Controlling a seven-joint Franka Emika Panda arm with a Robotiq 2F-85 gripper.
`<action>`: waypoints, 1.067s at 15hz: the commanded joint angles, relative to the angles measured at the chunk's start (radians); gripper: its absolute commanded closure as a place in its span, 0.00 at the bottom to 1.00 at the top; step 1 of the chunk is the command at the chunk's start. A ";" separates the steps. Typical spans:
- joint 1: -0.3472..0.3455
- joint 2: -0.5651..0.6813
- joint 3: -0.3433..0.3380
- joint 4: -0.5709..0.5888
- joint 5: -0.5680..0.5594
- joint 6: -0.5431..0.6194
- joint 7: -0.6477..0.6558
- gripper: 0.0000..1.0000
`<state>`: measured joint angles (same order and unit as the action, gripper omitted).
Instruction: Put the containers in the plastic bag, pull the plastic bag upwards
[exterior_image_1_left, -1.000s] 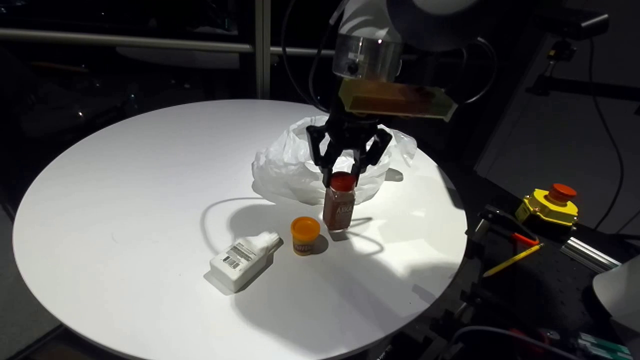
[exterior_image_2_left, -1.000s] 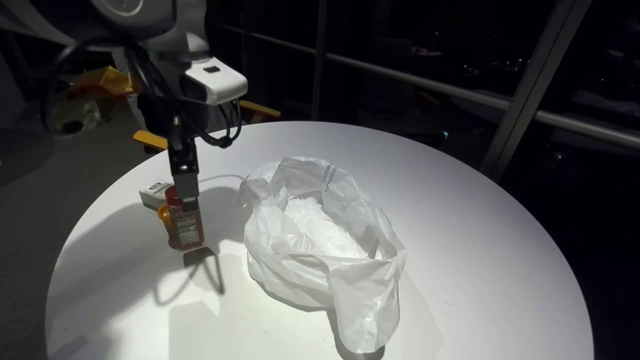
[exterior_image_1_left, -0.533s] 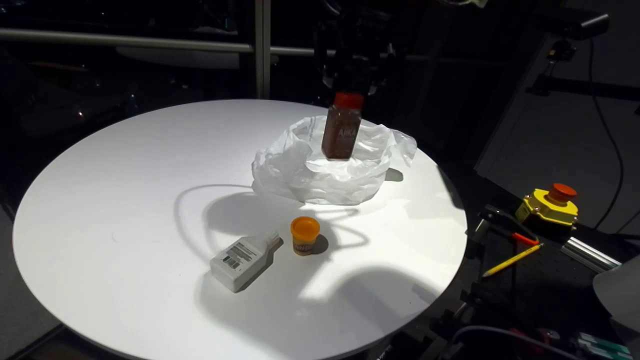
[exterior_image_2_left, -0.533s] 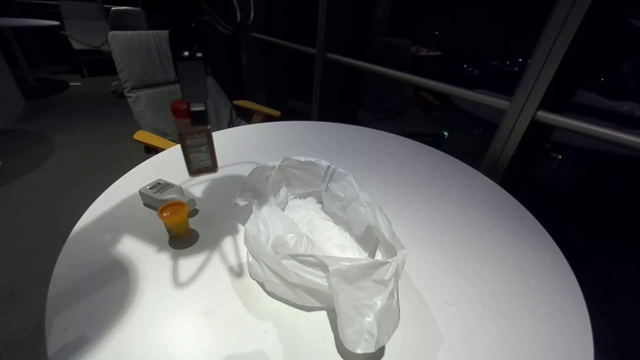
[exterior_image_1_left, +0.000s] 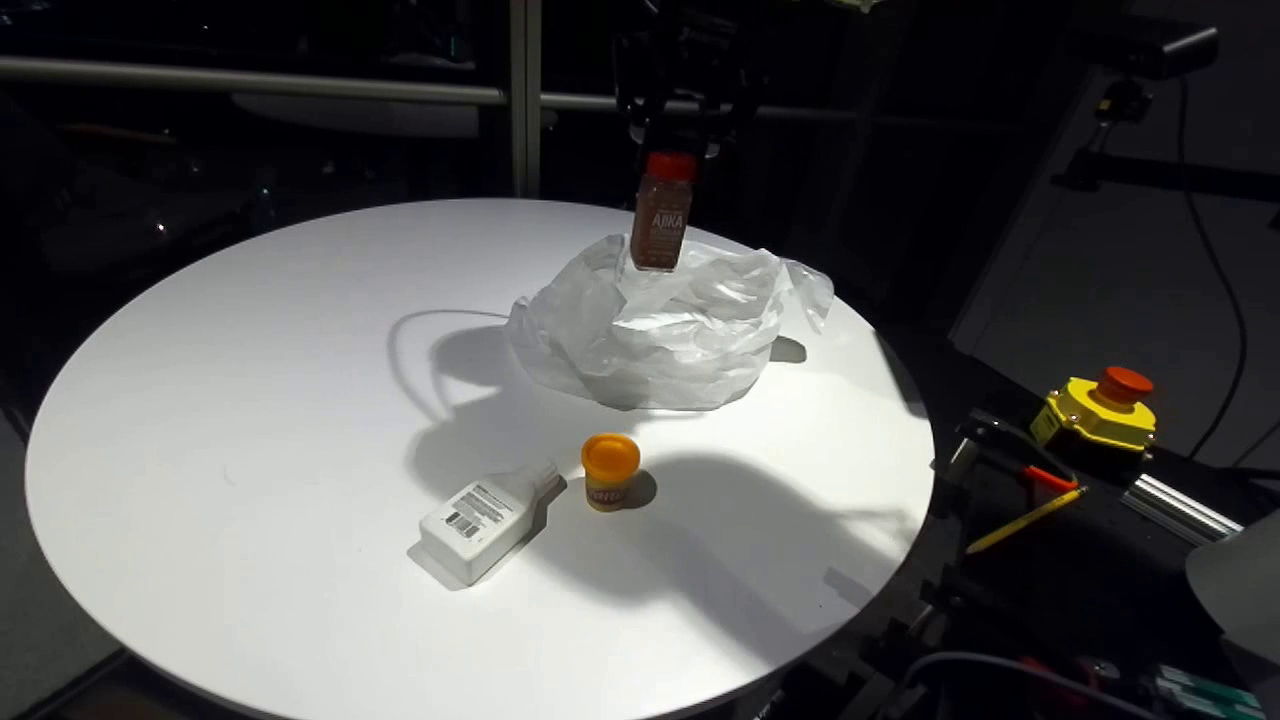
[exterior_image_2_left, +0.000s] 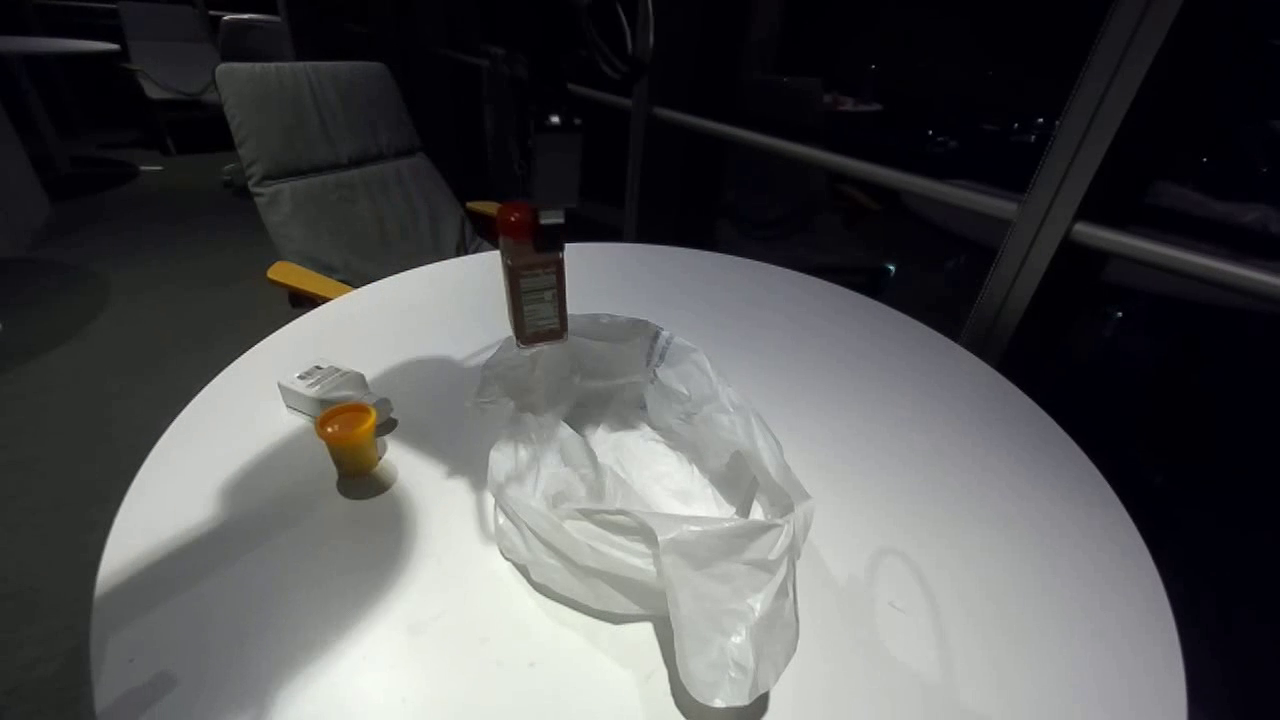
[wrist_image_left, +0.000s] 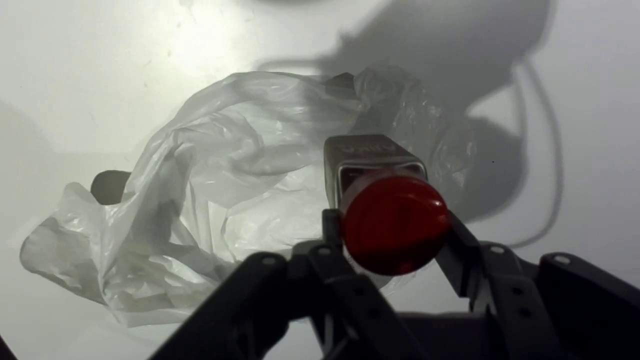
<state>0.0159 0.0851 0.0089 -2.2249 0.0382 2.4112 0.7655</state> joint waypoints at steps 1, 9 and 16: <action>-0.005 0.101 -0.034 0.098 -0.024 -0.040 0.003 0.76; -0.053 0.217 -0.118 0.121 0.030 0.010 -0.052 0.76; -0.089 0.352 -0.122 0.175 0.172 0.117 -0.160 0.76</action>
<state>-0.0721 0.3805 -0.1089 -2.1059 0.1748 2.4938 0.6333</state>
